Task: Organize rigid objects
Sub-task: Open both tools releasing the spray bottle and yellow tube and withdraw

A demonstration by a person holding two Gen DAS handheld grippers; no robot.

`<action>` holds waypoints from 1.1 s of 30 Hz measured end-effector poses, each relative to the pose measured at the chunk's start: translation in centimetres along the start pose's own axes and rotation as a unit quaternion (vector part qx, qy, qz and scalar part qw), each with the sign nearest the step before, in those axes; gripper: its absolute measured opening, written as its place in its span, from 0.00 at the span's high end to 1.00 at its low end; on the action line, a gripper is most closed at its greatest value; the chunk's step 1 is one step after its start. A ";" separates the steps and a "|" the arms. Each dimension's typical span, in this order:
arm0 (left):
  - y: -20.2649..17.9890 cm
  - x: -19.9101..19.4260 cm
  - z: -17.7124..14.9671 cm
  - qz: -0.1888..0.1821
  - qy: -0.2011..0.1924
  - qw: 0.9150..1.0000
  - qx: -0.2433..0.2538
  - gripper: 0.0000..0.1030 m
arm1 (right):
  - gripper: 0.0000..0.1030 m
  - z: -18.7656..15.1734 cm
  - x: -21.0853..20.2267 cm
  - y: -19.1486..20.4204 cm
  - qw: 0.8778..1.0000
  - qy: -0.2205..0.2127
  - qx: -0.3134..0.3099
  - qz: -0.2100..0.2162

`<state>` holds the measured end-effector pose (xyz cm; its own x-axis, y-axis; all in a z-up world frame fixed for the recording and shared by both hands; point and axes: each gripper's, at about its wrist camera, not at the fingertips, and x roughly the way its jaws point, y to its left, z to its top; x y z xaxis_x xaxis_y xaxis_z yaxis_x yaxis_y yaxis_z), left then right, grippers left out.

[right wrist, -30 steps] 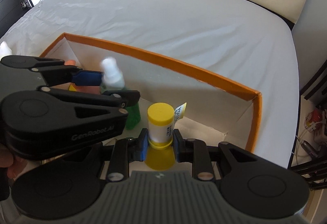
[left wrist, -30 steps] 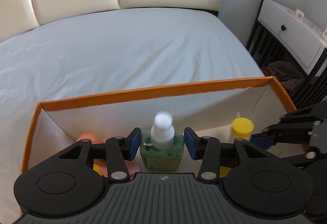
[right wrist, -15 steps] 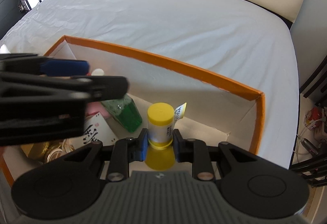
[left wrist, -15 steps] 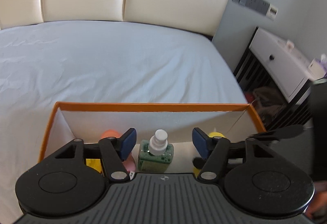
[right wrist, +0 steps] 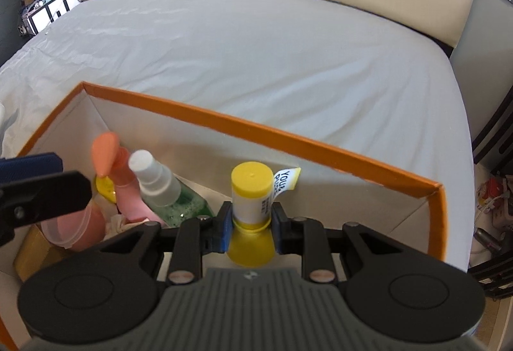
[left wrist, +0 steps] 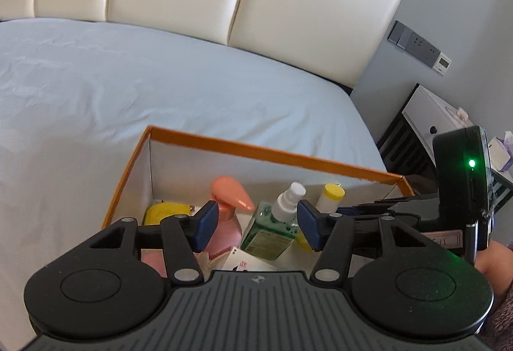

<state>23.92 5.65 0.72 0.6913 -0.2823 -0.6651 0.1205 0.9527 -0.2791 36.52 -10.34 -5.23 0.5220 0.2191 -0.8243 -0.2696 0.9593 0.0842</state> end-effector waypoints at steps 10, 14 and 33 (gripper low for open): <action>-0.6 0.0 -0.8 0.004 0.003 1.000 0.013 0.36 | 0.64 0.0 -0.4 0.1 1.000 0.015 -0.004 0.020; -0.7 -0.7 -1.0 -0.007 0.001 1.000 0.012 0.33 | 0.58 0.2 -0.9 0.4 1.000 0.015 -0.007 0.016; -2.5 -10.6 -5.6 -0.051 -0.073 0.996 -0.002 0.33 | 0.45 -3.6 -13.6 3.3 0.995 -0.090 -0.031 0.028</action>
<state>12.33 5.63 4.56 0.7724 -0.3581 -0.5246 0.1935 0.9193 -0.3426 25.61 -10.79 4.21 0.6397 0.3048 -0.7056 -0.3488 0.9332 0.0868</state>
